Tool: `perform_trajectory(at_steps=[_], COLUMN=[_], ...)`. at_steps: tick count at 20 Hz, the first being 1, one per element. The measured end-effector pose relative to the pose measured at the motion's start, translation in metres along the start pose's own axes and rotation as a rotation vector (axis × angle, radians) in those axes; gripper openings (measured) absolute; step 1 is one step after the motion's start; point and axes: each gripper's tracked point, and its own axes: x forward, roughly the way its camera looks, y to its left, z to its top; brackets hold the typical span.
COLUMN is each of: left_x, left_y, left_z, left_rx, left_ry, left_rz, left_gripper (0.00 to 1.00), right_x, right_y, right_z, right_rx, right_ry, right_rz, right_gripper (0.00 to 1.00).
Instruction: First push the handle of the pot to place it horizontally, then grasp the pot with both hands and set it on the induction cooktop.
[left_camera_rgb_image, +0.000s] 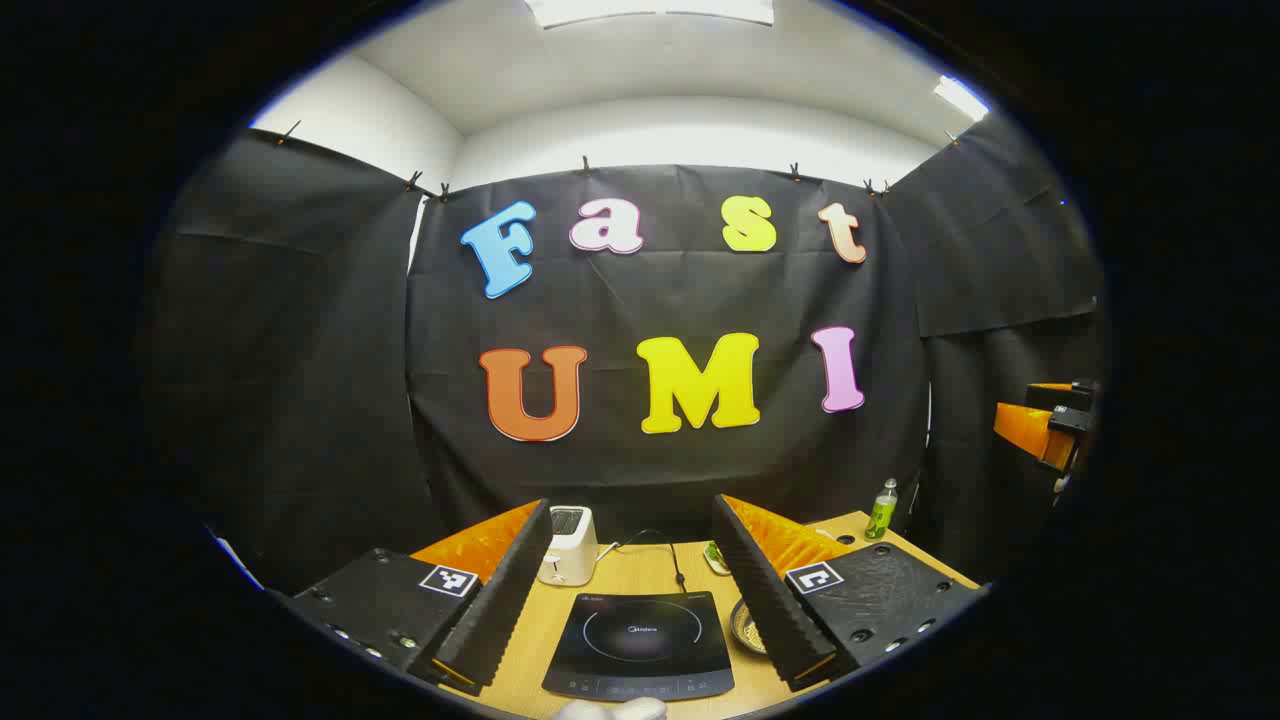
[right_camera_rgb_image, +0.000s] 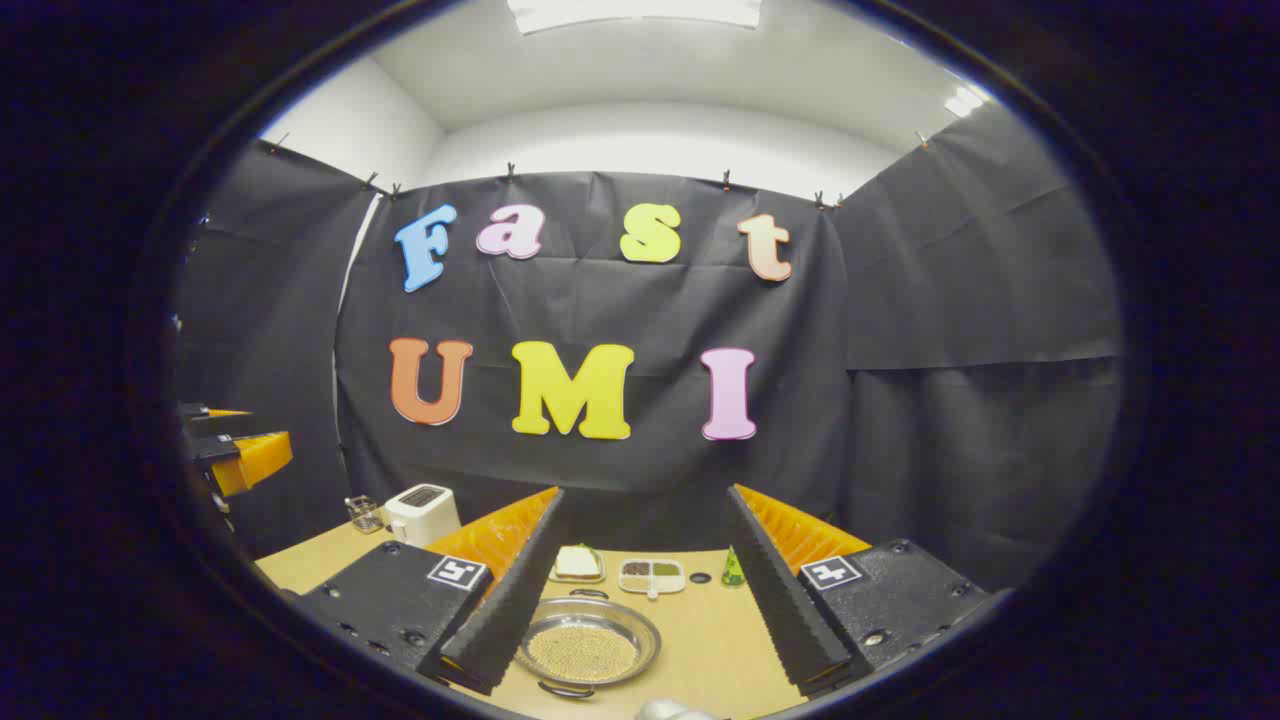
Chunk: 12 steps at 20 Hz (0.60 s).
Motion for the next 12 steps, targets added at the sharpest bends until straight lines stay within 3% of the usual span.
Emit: perform_trajectory(at_steps=[12], left_x=[0.0054], left_y=[0.0019], left_z=[-0.0004], left_rx=[0.001], left_ry=[0.0], left_rz=[0.021], left_gripper=[0.96], right_x=[0.0083], right_y=[-0.0022], right_z=[-0.0059], right_rx=[-0.025], right_ry=[0.032], right_rz=[0.013], right_gripper=[0.97])
